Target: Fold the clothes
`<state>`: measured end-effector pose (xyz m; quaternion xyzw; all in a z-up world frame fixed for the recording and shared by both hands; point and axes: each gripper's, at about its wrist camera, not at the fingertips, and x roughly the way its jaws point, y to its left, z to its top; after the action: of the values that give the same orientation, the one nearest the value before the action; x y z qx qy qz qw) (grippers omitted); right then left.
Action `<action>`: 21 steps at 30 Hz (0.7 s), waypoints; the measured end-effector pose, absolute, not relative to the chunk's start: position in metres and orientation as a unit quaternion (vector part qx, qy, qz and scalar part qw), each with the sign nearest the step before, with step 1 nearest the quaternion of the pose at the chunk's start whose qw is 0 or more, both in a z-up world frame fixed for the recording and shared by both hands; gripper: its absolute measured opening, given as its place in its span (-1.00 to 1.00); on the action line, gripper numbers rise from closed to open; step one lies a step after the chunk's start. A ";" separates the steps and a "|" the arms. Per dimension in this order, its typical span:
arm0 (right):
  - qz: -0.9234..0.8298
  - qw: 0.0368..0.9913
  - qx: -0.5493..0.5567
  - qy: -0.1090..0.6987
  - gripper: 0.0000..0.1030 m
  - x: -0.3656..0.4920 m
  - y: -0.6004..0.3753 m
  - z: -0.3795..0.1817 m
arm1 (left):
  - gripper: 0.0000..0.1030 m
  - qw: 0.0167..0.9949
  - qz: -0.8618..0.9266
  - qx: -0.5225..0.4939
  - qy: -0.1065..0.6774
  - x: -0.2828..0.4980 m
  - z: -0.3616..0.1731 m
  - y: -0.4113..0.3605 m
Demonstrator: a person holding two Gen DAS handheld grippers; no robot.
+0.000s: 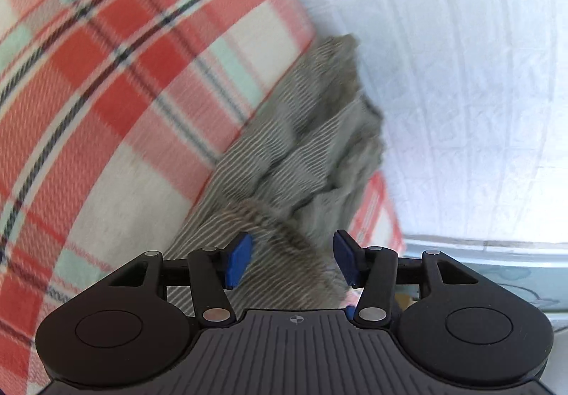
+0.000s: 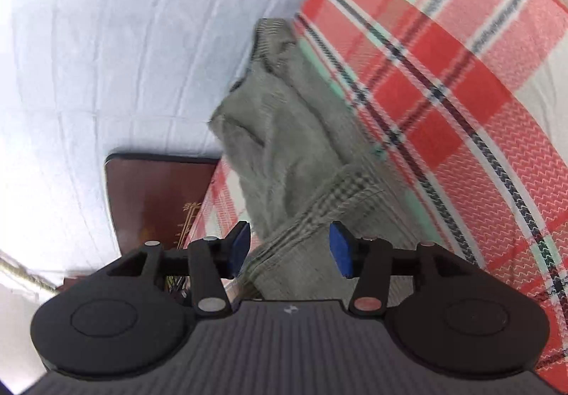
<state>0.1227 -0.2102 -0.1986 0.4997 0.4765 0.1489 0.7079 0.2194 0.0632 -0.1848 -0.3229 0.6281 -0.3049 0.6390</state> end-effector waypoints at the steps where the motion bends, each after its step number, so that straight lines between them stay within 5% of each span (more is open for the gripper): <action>1: 0.161 0.713 0.490 0.475 -0.09 0.121 -0.209 -0.194 | 0.28 0.642 -0.320 -0.316 0.621 0.221 -0.178 0.064; 6: 0.224 0.721 0.408 0.514 -0.34 0.112 -0.186 -0.190 | 0.30 0.623 -0.418 -0.224 0.622 0.201 -0.160 0.056; 15: 0.132 0.781 0.332 0.513 -0.32 0.130 -0.173 -0.207 | 0.14 0.731 -0.368 0.013 0.574 0.178 -0.187 0.006; 21: 0.140 0.831 0.280 0.461 -0.15 0.101 -0.196 -0.174 | 0.33 0.784 -0.389 0.071 0.478 0.168 -0.153 0.033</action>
<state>0.1008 -0.1960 -0.1745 0.2797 0.4605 0.1404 0.8307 0.1679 0.0330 -0.1534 0.0714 0.4782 -0.3888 0.7843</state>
